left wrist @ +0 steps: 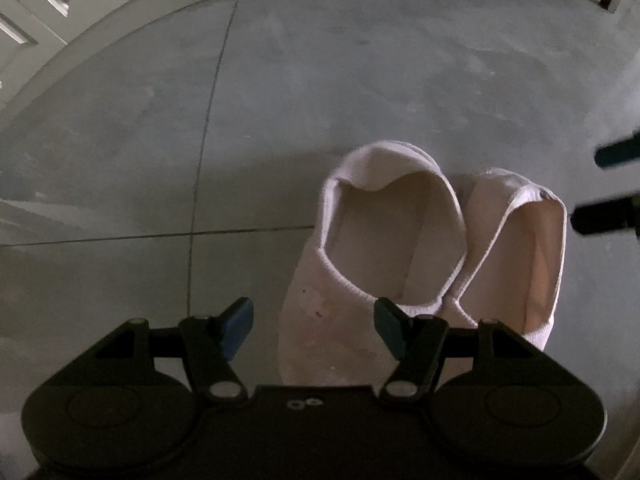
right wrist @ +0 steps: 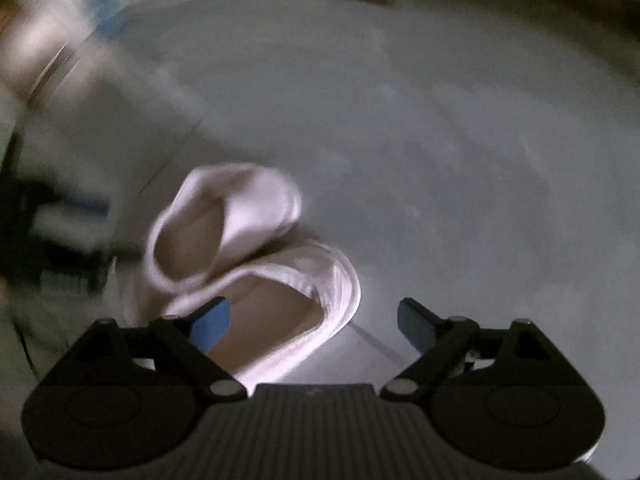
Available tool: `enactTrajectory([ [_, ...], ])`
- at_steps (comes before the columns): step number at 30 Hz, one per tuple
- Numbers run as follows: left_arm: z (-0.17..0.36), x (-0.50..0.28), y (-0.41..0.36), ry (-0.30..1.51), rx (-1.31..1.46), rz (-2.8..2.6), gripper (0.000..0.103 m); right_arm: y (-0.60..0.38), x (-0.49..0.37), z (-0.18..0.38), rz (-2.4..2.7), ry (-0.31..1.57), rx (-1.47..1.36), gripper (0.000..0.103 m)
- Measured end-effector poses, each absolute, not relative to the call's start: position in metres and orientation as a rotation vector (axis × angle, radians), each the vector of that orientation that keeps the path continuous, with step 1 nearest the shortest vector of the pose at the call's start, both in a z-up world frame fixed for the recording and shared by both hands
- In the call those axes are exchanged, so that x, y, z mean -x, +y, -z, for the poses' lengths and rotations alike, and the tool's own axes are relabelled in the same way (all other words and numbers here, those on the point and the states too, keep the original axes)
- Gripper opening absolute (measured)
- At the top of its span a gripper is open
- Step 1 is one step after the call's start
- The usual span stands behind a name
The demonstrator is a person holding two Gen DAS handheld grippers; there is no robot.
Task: Organize scattered shoes
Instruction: 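Lift the pink slippers off the floor with the right gripper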
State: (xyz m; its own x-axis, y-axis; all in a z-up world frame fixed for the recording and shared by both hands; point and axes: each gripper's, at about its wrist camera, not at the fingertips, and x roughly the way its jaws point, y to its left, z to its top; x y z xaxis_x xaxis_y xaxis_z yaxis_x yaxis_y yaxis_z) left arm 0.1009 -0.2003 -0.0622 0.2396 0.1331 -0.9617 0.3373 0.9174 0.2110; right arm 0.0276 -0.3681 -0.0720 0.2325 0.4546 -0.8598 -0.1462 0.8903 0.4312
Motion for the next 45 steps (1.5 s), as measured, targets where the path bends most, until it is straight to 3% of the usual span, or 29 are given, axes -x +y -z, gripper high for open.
enactTrajectory([
  [3, 0.043, -0.103, -0.213, 1.358, -0.422, 0.182, 0.067, -0.371, -0.033, 0.071, -0.332, 1.302, -0.366, 0.092],
  [13, 0.021, -0.106, -0.202, 1.334, -0.486, 0.116, 0.067, -0.350, -0.034, 0.040, -0.335, 1.255, -0.254, 0.092],
  [30, 0.076, -0.060, -0.097, 1.335, -0.434, 0.147, 0.067, -0.254, 0.067, 0.031, 0.026, 1.101, -0.325, 0.092],
  [35, 0.077, -0.062, -0.088, 1.357, -0.364, 0.187, 0.067, -0.220, 0.051, 0.039, 0.198, 0.947, -0.358, 0.092],
  [45, 0.096, -0.060, -0.081, 1.353, -0.380, 0.222, 0.067, -0.204, 0.008, 0.096, 0.511, 0.927, -0.395, 0.092],
])
